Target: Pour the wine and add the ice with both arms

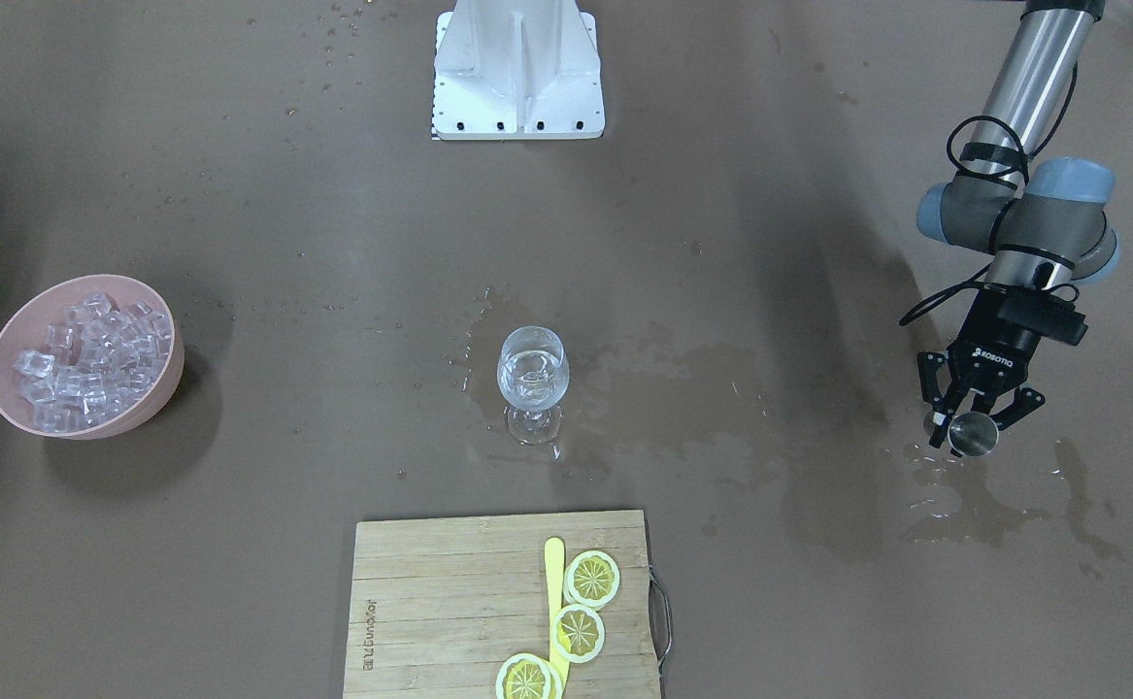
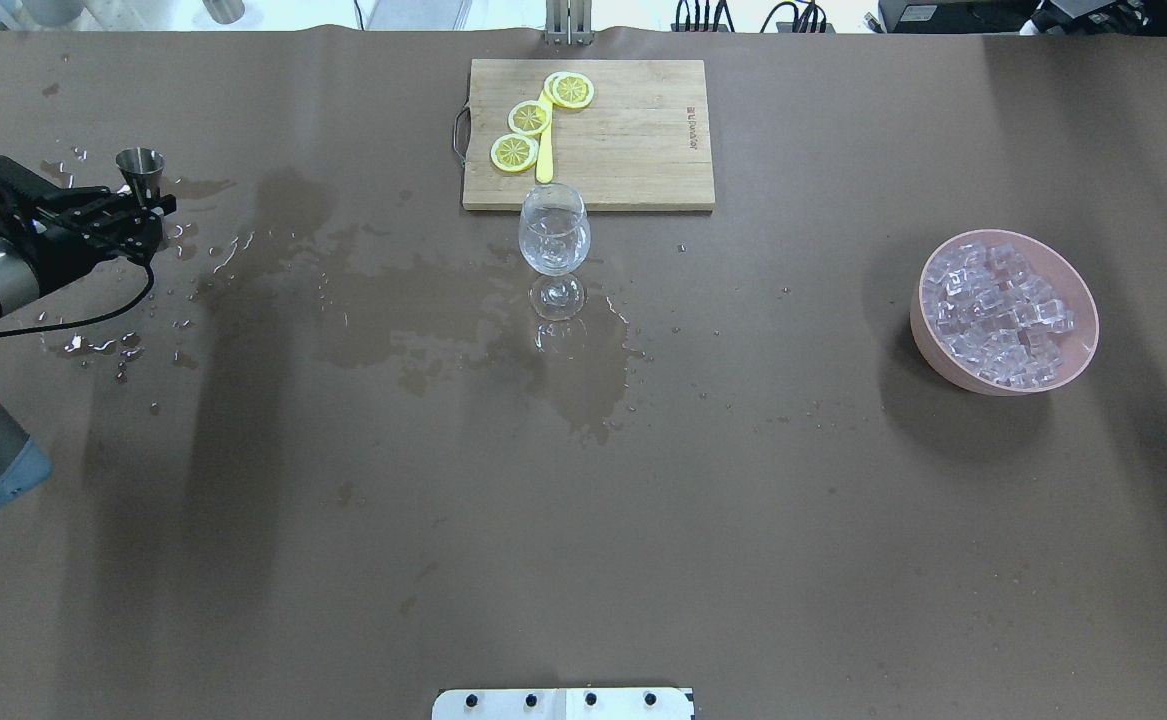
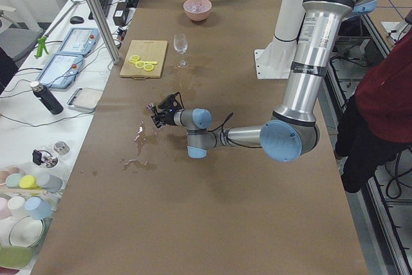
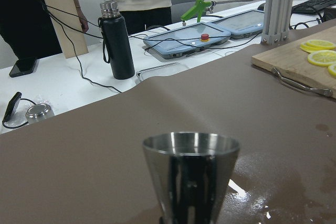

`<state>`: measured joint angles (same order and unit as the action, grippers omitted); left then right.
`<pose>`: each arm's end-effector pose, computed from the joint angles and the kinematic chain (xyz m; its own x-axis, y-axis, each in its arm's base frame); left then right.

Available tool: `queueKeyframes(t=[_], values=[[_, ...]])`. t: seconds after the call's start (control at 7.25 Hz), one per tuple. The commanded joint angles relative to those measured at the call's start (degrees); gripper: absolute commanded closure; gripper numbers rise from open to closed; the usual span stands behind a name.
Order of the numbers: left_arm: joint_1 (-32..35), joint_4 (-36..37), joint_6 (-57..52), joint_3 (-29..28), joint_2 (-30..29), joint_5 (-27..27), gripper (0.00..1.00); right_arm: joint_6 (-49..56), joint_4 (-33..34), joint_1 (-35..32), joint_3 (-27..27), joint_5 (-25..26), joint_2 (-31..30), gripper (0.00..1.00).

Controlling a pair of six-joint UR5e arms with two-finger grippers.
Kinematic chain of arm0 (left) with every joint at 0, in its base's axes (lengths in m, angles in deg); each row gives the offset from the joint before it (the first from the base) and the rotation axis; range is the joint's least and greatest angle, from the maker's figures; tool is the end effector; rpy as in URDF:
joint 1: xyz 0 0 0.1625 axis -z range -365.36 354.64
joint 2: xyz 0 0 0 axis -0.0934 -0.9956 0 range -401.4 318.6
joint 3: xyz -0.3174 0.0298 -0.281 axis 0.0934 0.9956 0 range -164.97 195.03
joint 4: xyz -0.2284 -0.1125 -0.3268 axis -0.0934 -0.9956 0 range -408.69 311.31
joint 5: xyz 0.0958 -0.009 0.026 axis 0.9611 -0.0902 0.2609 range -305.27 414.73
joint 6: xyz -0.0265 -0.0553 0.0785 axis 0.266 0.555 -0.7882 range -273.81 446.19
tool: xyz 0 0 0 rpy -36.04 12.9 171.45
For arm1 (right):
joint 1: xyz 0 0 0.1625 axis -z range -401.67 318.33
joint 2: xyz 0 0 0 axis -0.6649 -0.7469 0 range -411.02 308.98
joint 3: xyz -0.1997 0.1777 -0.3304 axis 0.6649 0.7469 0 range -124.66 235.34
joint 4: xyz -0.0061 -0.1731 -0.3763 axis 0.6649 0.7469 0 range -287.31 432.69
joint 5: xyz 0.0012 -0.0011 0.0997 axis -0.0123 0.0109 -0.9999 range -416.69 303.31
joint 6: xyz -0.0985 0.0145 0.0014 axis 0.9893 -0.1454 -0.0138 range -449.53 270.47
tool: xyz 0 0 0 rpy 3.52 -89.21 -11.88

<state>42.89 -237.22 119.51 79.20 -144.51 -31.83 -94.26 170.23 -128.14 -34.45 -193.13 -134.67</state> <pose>0.2859 -0.5296 0.5706 0.6823 0.4882 -0.5442 0.3903 0.3862 0.8358 0.0282 -0.5378 0.6139 0.6916 0.0574 0.7200 0.0047 0.9965 -0.0839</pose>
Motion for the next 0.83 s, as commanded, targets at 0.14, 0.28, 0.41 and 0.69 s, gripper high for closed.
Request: queueKeyframes(t=[0.14, 0.28, 0.41, 0.69], values=[[0.00, 0.09, 0.00, -0.53, -0.25, 0.00, 0.75, 0.25, -0.24, -1.95, -0.29, 0.64, -2.13, 0.00], [0.00, 0.09, 0.00, -0.61, -0.16, 0.00, 0.73, 0.16, -0.24, -2.30, -0.29, 3.26, -2.39, 0.00], [0.00, 0.09, 0.00, -0.70, -0.07, -0.09, 0.69, 0.25, -0.77, -2.74, -0.20, 3.63, -2.74, 0.00], [0.00, 0.09, 0.00, -0.70, -0.16, 0.00, 0.66, -0.19, -1.21, -3.01, -0.20, 3.63, -3.19, 0.00]])
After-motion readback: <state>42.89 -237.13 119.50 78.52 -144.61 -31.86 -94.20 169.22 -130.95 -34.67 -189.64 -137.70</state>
